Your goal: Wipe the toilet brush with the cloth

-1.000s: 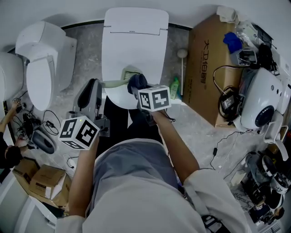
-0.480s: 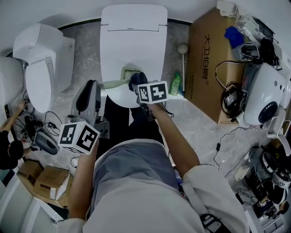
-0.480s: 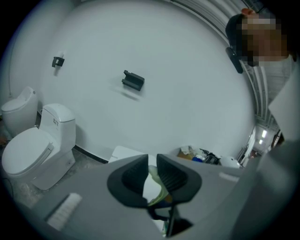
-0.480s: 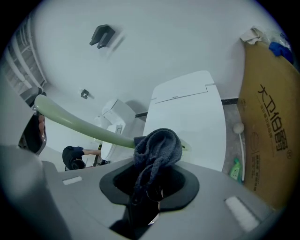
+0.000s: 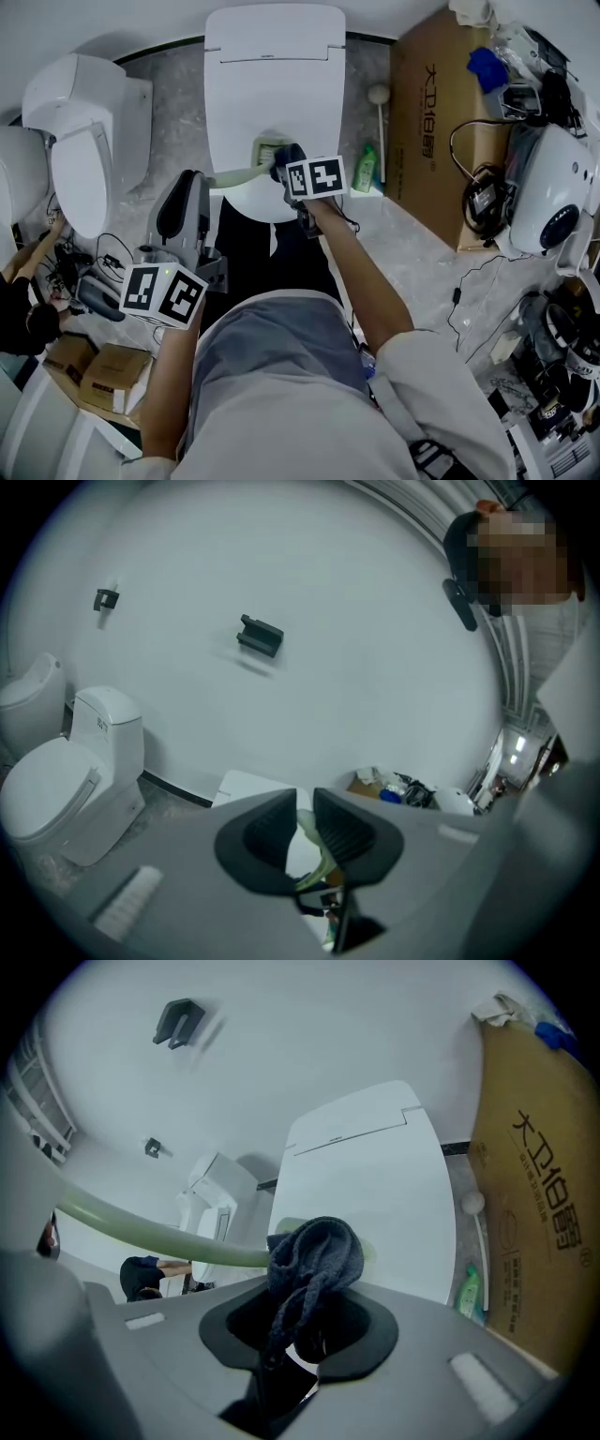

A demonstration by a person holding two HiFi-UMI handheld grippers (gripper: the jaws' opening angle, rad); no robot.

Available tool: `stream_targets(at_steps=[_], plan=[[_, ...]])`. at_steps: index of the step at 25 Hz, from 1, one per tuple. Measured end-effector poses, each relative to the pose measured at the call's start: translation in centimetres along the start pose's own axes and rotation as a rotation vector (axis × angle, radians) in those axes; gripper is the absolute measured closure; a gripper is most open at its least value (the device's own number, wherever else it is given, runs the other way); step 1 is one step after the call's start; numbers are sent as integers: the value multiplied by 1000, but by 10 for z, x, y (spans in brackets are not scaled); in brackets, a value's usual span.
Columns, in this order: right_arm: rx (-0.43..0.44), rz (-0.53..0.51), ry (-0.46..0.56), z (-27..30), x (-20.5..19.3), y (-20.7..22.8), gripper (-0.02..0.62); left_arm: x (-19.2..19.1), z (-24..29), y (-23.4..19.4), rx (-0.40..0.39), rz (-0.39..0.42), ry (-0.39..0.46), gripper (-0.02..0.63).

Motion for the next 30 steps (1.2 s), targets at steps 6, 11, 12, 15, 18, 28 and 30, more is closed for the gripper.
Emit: stream_targets(at_steps=[6, 11, 12, 15, 18, 28, 30], plan=[[-26, 36, -11, 16, 4, 13, 499, 0, 5, -1, -5, 4, 10, 606], [-50, 57, -18, 28, 5, 21, 500, 0, 7, -3, -21, -10, 3, 606], [-53, 62, -18, 30, 6, 22, 500, 0, 8, -3, -23, -10, 1, 606], [-61, 82, -18, 35, 4, 27, 500, 0, 8, -4, -30, -12, -2, 606], [-69, 106, -13, 39, 1, 34, 500, 0, 8, -5, -34, -11, -3, 606], [-145, 64, -4, 41, -2, 50, 500, -2, 9, -5, -26, 11, -2, 606], [-159, 61, 5, 39, -1, 51, 500, -2, 9, -4, -21, 19, -4, 606]])
Point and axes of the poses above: the fingertips, and each gripper's own axes: z forward along the fingers, y to its right, x out of its top, the point moved 1 cm from there along -z, backward along the fingers, and after that the axes turned 5 degrees about y, right-handed, at the moved point
